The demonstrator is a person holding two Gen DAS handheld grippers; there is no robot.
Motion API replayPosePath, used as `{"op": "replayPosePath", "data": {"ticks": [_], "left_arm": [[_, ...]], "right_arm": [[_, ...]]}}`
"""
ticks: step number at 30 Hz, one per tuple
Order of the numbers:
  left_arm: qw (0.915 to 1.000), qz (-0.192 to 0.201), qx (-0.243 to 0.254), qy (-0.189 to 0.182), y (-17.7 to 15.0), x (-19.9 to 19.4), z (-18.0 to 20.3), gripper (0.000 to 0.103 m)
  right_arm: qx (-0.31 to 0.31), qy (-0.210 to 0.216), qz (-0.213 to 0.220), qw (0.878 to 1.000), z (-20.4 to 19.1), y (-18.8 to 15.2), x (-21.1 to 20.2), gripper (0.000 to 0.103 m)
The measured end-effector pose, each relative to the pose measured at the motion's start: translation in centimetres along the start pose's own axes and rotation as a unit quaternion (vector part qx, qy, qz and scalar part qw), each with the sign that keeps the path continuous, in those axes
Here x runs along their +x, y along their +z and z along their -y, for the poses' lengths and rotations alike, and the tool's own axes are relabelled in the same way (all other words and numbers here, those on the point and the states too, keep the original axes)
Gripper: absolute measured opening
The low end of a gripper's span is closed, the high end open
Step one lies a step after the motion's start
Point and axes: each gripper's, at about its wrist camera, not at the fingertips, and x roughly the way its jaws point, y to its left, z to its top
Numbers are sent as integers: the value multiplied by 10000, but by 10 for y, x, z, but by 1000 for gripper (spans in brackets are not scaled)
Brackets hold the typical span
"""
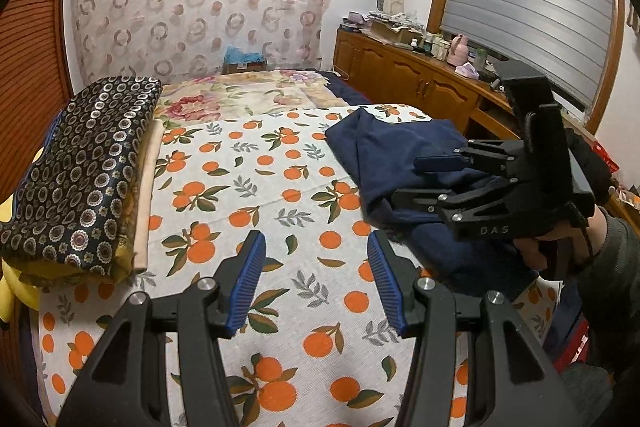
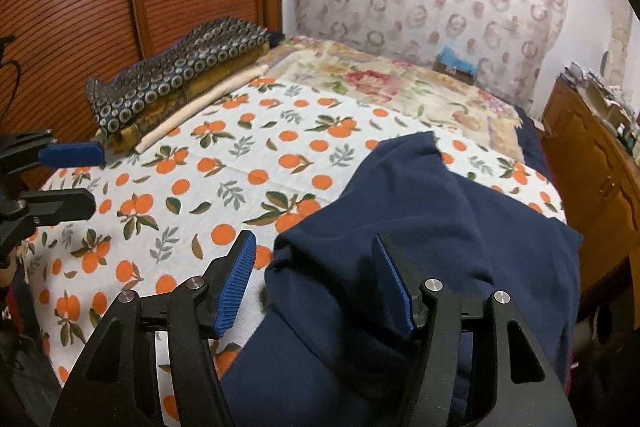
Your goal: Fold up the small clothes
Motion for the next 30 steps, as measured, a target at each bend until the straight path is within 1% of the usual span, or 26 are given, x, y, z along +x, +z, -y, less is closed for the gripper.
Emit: {"op": "replayPosePath", "data": {"ticks": [7,15,24,26,27,28,29,30], "left_arm": [[10000,-64,-70,-24,-4,5,-4,52],[9999,-101,-60,-54,-6,8,-3,52],[9998,-160,-70,-89,-11,14,-2,52],[9998,-166,-75,-98,-11,14,-2,52],[9998,-168,-77,-100,-11,15,-2,52],[9998,-169,-76,-97,-11,15,-2,52],[9998,-172,-75,-99,-11,15,-2,52],[9998,-173,-74,-104,-11,15,-2,52]], "right_arm": [[-218,9,-323,9992,-7,-4,19,64],[-607,-205,-562,9964,-16,-7,35,64],[-733,-417,-591,9947,-16,-8,45,63],[-764,-475,-578,9943,-16,-8,45,51],[-779,-507,-573,9940,-16,-8,45,40],[-771,-518,-553,9941,-16,-8,44,23],[-735,-498,-517,9947,-14,-7,42,14],[-689,-443,-474,9955,-11,-6,39,9]]}}
